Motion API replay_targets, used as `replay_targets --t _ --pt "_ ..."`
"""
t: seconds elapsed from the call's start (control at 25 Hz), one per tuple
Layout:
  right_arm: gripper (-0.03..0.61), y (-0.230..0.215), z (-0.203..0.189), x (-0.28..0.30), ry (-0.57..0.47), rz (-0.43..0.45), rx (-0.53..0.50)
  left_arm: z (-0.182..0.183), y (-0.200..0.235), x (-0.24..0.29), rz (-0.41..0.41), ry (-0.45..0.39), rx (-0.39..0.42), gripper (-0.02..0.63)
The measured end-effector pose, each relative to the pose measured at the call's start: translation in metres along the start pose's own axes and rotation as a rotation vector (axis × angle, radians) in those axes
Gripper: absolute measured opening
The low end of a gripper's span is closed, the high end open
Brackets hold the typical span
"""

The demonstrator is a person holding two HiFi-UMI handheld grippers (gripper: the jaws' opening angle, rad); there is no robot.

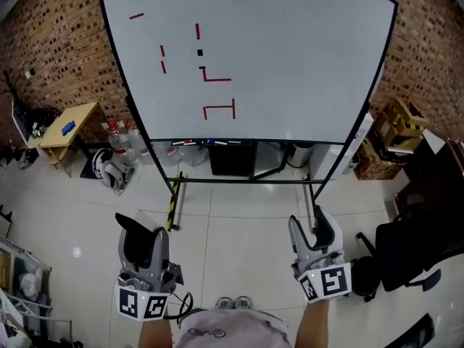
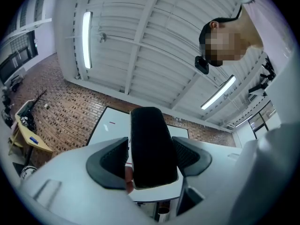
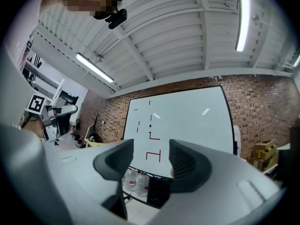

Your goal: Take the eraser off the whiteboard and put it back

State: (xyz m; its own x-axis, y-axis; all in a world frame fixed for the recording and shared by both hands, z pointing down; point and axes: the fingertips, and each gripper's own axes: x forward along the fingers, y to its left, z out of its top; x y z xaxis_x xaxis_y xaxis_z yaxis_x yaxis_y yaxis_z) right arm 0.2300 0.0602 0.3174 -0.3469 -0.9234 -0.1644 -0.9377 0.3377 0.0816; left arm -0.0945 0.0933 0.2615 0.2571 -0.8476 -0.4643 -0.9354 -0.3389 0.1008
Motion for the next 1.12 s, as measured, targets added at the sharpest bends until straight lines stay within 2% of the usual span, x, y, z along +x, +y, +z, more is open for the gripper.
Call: replay_targets --t 0.16,0.44,1.12 --pt "0.232 0.006 -0.001 -0.002 -0.003 0.002 -0.001 0.001 0.002 -0.002 0.036 0.011 0.019 0.298" --pt "0.232 0.019 0.007 -0.004 -0.016 0.012 -0.004 0.027 0.002 -0.013 -0.001 -0.090 -0.042 0.299" --pt "0.232 0.013 0.006 -0.005 -0.019 0.007 -0.001 0.024 0.002 -0.008 0.011 -0.081 -0.036 0.298"
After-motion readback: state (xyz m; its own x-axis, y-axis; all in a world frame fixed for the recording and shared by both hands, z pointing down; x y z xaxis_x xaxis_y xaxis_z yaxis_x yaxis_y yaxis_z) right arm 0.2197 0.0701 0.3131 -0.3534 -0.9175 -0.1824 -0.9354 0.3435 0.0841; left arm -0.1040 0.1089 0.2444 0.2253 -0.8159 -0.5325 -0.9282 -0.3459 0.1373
